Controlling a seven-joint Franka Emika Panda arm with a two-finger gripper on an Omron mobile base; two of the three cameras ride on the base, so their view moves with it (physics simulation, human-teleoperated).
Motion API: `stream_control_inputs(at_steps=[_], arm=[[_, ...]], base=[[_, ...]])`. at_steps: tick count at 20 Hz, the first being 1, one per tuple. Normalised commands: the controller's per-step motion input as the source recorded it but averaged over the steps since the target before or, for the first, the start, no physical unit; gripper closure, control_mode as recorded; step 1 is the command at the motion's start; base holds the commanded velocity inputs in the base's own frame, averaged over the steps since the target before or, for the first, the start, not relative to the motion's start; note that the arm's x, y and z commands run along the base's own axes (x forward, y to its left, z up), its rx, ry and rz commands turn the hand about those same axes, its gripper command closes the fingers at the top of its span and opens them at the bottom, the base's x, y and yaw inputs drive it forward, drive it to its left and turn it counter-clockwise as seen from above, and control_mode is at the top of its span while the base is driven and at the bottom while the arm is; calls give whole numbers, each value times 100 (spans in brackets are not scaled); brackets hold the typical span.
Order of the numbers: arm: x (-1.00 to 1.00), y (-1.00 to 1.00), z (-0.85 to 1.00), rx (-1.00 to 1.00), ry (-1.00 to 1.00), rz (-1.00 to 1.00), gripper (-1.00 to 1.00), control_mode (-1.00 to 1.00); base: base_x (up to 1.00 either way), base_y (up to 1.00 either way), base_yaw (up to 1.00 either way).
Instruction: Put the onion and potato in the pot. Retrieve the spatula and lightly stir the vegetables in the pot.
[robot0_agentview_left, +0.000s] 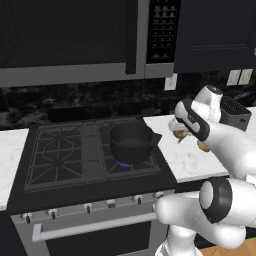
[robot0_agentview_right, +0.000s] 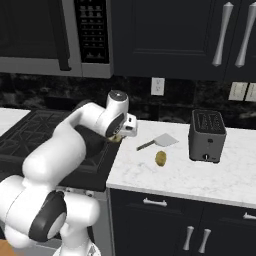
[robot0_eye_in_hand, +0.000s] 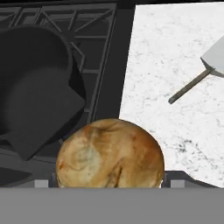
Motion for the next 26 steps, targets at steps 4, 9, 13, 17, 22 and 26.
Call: stream_control_inputs(at_steps=[4,9,13,17,22,26], arm=[[20,53,56,-2,-4,0,100,-100],[64,94,-9,-8,22,0,100,-100],[61,76,-3,-3,12,0,100,-100],[62,52,-44,-5,6,0,100,-100],[38,45,-60,-6,3,0,100,-100],[25,35,-44,-1,5,0,100,-100]], base=[[0,0,0],[0,0,0],[0,0,0],[0,0,0],[0,0,0],[0,0,0]])
